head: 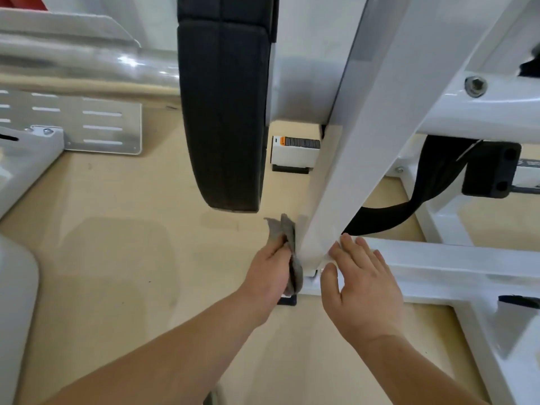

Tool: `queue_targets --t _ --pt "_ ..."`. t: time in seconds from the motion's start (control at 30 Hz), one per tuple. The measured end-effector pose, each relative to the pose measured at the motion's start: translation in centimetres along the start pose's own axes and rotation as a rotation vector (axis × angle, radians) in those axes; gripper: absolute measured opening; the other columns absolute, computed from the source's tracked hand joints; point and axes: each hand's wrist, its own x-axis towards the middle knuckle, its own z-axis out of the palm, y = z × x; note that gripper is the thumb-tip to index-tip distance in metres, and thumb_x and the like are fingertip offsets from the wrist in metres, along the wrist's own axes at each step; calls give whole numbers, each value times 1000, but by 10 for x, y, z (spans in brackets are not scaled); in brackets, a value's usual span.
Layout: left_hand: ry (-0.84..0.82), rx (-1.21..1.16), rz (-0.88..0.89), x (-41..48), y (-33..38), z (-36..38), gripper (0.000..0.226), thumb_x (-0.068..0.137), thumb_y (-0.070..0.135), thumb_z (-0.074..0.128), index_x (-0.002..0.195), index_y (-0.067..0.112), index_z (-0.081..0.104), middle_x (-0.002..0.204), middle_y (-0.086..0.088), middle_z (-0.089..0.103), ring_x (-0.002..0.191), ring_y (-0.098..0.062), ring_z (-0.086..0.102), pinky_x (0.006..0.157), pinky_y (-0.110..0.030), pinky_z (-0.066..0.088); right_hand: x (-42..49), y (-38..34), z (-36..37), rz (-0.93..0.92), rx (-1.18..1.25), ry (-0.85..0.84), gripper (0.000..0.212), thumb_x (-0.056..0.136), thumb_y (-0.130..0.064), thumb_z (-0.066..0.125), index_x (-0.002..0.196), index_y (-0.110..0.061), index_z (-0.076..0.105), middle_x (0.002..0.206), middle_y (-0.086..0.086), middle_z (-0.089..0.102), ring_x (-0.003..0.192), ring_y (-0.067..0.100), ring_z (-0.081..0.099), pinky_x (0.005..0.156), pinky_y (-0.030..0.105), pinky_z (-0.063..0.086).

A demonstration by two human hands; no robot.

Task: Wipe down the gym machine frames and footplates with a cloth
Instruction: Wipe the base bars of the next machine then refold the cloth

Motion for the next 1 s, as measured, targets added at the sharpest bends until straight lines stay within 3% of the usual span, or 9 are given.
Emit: queue_targets --t 0.2,0.4,0.47,0.57,0.67,0.73,0.8,0.9,1.0 --pt "-7 -228 -181 -8 27 23 41 99 70 37 125 49 61 100 1 69 94 -32 69 54 -22 48 5 -10 -20 67 55 -39 60 86 -47 27 126 -29 69 142 -10 58 130 20 52 102 48 52" --pt "13 -291 -128 -60 52 41 41 105 59 29 139 46 46 123 13 64 100 2 59 69 -14 49 11 -4 -51 87 190 -381 52 103 -34 39 155 -37 38 166 -22 19 156 7 10 128 33 11" --pt "74 -369 -272 -55 66 32 60 95 74 42 130 28 59 104 3 66 85 -7 62 65 -22 51 12 -4 -70 188 347 -398 51 104 -32 44 154 -40 40 162 -21 30 152 10 27 125 34 23" --pt "42 -413 -349 -59 94 30 75 84 82 52 117 16 64 74 0 54 48 -10 53 44 -19 43 7 -15 -113 190 479 -161 37 101 -36 51 137 -38 58 132 -26 56 127 6 56 104 29 45" --pt "51 -384 -151 -82 122 40 49 98 63 44 127 27 61 99 3 68 85 -14 64 73 -24 46 -2 -37 -164 34 563 95 13 98 -29 55 92 -37 64 93 -22 66 93 0 63 78 28 52" --pt "74 -366 -12 -104 143 41 36 106 51 38 135 40 56 120 9 68 112 -12 63 85 -25 48 -8 -51 -193 -134 506 281 11 96 -22 57 89 -29 59 87 -15 62 85 9 61 71 31 50" --pt "63 -354 -81 -103 162 38 44 102 59 41 133 32 58 107 5 70 109 -17 69 74 -25 51 -8 -58 -213 -261 346 468 14 94 -16 56 106 -19 62 103 -8 61 98 16 59 84 34 50" --pt "-12 -398 -387 -107 182 30 73 77 90 49 93 19 55 51 8 46 44 -11 52 44 -17 35 9 -56 -227 -258 185 325 48 98 -17 47 145 -8 50 149 6 49 144 23 37 122 42 29" --pt "56 -398 -174 -119 203 31 49 101 66 39 110 22 58 78 7 57 71 -14 52 66 -28 44 22 -50 -228 -186 116 39 57 103 -21 42 159 -15 33 167 -1 29 157 15 14 129 36 12"
